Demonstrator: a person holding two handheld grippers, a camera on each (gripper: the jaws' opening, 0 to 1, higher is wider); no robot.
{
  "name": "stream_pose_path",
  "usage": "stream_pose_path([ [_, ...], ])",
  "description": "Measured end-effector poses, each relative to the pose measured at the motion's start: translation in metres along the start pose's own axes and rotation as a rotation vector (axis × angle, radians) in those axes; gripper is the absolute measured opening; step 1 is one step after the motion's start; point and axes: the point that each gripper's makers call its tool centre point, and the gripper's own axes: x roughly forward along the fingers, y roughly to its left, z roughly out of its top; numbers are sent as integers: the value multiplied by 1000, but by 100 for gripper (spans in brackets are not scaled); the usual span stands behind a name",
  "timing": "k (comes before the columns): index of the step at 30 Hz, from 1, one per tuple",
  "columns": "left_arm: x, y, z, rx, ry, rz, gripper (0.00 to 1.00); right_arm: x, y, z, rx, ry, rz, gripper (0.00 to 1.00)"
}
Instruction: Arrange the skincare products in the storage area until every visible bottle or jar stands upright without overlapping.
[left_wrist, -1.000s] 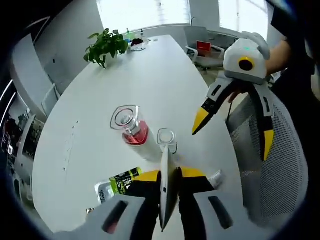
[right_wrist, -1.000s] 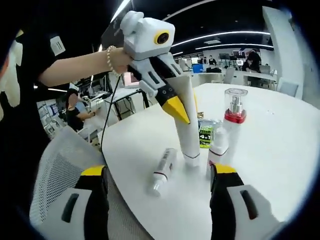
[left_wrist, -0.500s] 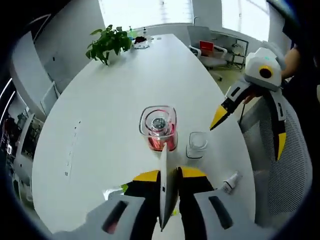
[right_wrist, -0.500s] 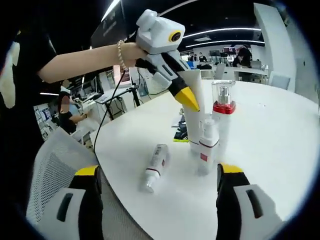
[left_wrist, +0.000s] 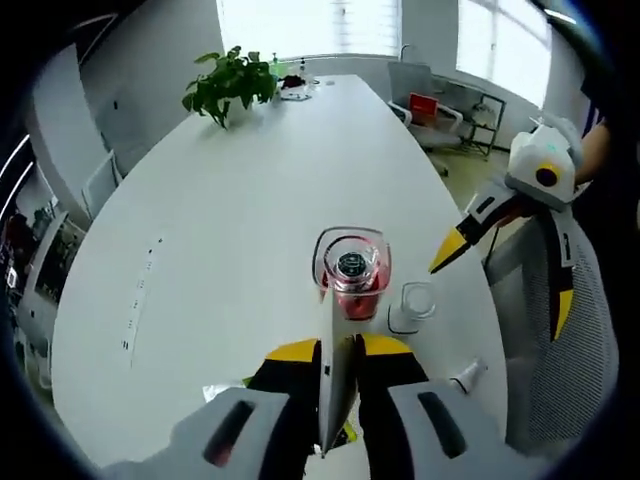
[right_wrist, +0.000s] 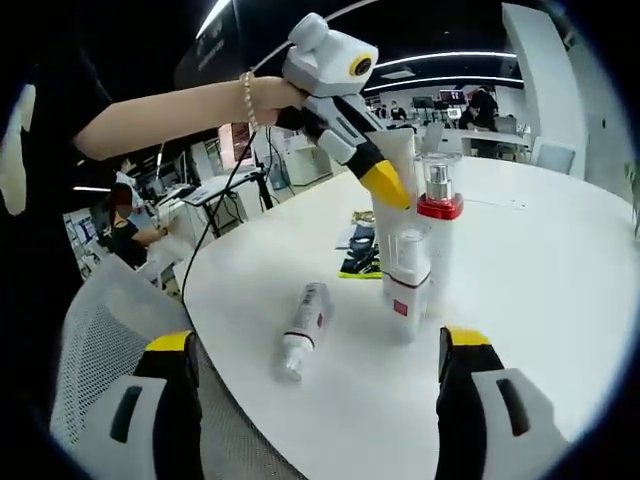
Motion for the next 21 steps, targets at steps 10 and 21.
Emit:
stream_pose_path([
  [10, 1, -2, 1, 44, 7, -8, 20, 0, -1, -1, 3, 2, -2, 99],
  [21, -2, 1, 4, 44, -13, 4, 25, 0, -2, -2, 2, 5, -5, 100],
])
